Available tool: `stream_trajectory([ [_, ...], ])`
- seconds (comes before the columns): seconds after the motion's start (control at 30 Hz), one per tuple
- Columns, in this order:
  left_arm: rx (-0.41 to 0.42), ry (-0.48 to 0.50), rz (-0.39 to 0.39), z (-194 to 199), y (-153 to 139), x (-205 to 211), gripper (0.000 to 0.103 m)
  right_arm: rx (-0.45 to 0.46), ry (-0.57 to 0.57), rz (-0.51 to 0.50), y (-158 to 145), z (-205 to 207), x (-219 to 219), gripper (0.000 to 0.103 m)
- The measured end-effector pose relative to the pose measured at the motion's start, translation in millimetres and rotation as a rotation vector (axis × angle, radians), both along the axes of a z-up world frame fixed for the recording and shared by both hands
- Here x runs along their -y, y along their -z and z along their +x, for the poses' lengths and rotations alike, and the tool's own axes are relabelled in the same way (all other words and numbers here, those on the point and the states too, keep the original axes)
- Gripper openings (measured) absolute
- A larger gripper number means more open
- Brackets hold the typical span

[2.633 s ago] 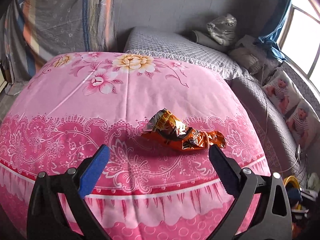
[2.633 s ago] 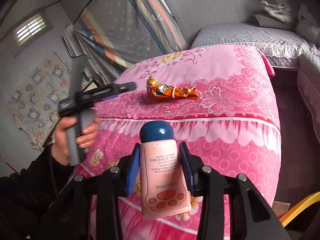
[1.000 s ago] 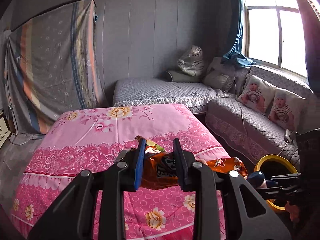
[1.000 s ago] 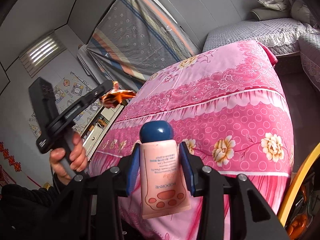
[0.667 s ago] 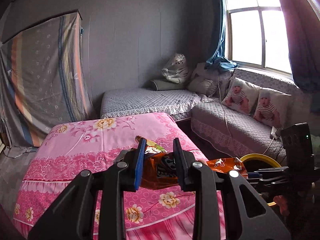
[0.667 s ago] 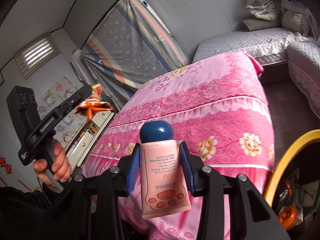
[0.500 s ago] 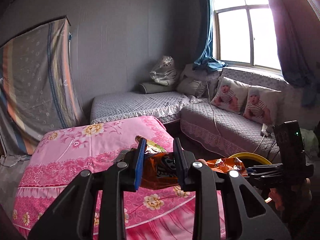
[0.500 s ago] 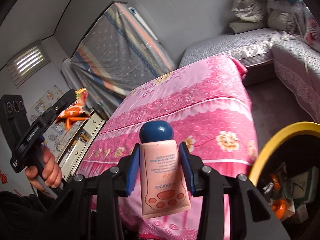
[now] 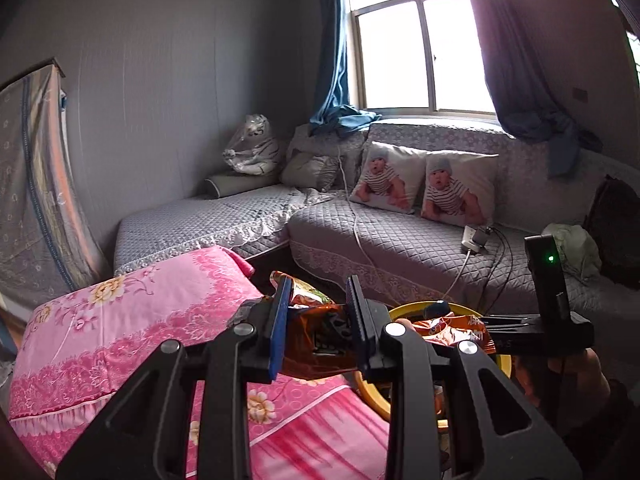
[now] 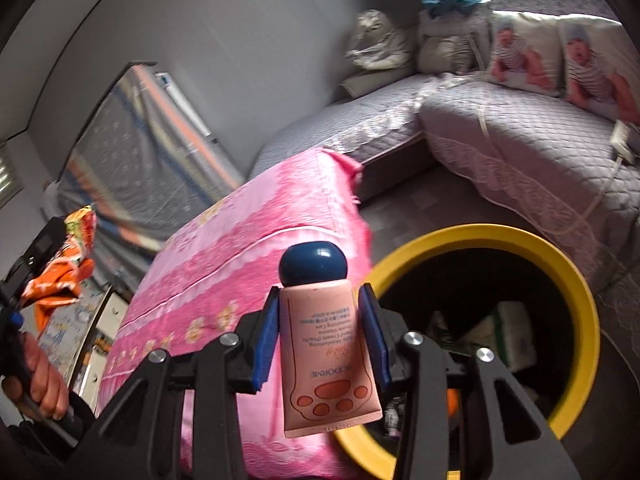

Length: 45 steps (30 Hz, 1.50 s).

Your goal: Collect trash

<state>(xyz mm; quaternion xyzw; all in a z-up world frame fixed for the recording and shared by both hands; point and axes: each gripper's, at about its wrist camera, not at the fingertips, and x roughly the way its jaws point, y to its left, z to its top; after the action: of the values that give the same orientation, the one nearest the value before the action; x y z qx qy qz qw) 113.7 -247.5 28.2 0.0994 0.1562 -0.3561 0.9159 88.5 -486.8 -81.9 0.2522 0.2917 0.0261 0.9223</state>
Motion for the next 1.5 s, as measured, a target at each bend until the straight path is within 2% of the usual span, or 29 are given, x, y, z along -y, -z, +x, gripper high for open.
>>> stream_trajectory([
  [0.1, -0.012, 0.046, 0.021, 3.4, 11.6, 28.1, 0.026, -0.029, 0.108, -0.035, 10.6, -4.5, 18.9, 0.037],
  [0.17, -0.038, 0.085, 0.024, 8.3, 21.6, 45.0, 0.026, -0.046, 0.152, -0.015, 20.5, -5.3, 30.3, 0.037],
  [0.37, -0.139, 0.157, 0.062, 38.9, 69.1, 110.0, 0.027, -0.111, 0.287, -0.017, 44.5, -3.5, 62.8, 0.037],
  [0.43, -0.158, 0.162, 0.076, 46.9, 82.2, 123.8, 0.027, -0.127, 0.307, 0.001, 52.5, -3.0, 71.5, 0.037],
  [0.57, -0.232, 0.164, 0.072, 62.8, 99.8, 136.8, 0.027, -0.161, 0.382, -0.024, 59.6, -2.5, 83.1, 0.037],
  [0.6, -0.236, 0.158, 0.065, 65.2, 100.8, 133.9, 0.028, -0.165, 0.394, -0.029, 60.4, -2.4, 85.9, 0.037],
  [0.63, -0.234, 0.149, 0.060, 66.9, 100.7, 132.1, 0.035, -0.172, 0.413, -0.037, 61.1, -2.2, 88.7, 0.037],
  [0.67, -0.232, 0.136, 0.051, 68.7, 100.0, 127.8, 0.040, -0.180, 0.428, -0.048, 60.3, -1.2, 91.4, 0.038],
  [0.73, -0.214, 0.113, 0.023, 67.6, 94.0, 114.4, 0.068, -0.181, 0.460, -0.085, 55.0, -2.3, 92.6, 0.044],
  [0.77, -0.192, 0.091, 0.004, 66.2, 89.5, 105.2, 0.076, -0.176, 0.480, -0.113, 51.4, -4.4, 93.3, 0.056],
  [0.8, -0.168, 0.070, -0.019, 64.2, 84.5, 96.9, 0.091, -0.167, 0.502, -0.142, 46.8, -6.3, 93.2, 0.065],
  [0.83, -0.145, 0.048, -0.039, 61.5, 79.0, 87.1, 0.094, -0.157, 0.531, -0.183, 40.8, -8.5, 90.6, 0.068],
  [0.87, -0.122, 0.029, -0.061, 60.0, 73.6, 74.6, 0.095, -0.148, 0.548, -0.220, 35.4, -9.9, 87.4, 0.070],
  [0.93, -0.083, -0.007, -0.073, 55.9, 63.3, 57.4, 0.095, -0.131, 0.583, -0.289, 25.2, -12.1, 79.3, 0.084],
  [0.97, -0.058, -0.033, -0.068, 53.9, 58.4, 48.8, 0.095, -0.117, 0.600, -0.312, 21.3, -13.8, 75.0, 0.096],
  [1.03, -0.014, -0.101, -0.053, 50.9, 51.1, 27.2, 0.095, -0.087, 0.616, -0.337, 15.7, -15.8, 66.3, 0.096],
  [1.1, 0.002, -0.110, -0.058, 47.0, 46.7, 4.9, 0.095, -0.104, 0.603, -0.354, 14.9, -10.2, 57.1, 0.096],
  [1.23, 0.060, -0.214, -0.053, 38.8, 42.0, -47.4, 0.095, -0.095, 0.529, -0.375, 15.9, 3.3, 25.8, 0.096],
  [1.4, 0.141, -0.436, -0.063, 20.5, 39.8, -126.6, 0.095, -0.006, 0.303, -0.341, 12.3, 18.9, -43.2, 0.096],
  [1.5, 0.163, -0.540, -0.049, 7.1, 39.1, -165.8, 0.095, 0.098, 0.151, -0.325, 0.7, 21.2, -98.4, 0.096],
])
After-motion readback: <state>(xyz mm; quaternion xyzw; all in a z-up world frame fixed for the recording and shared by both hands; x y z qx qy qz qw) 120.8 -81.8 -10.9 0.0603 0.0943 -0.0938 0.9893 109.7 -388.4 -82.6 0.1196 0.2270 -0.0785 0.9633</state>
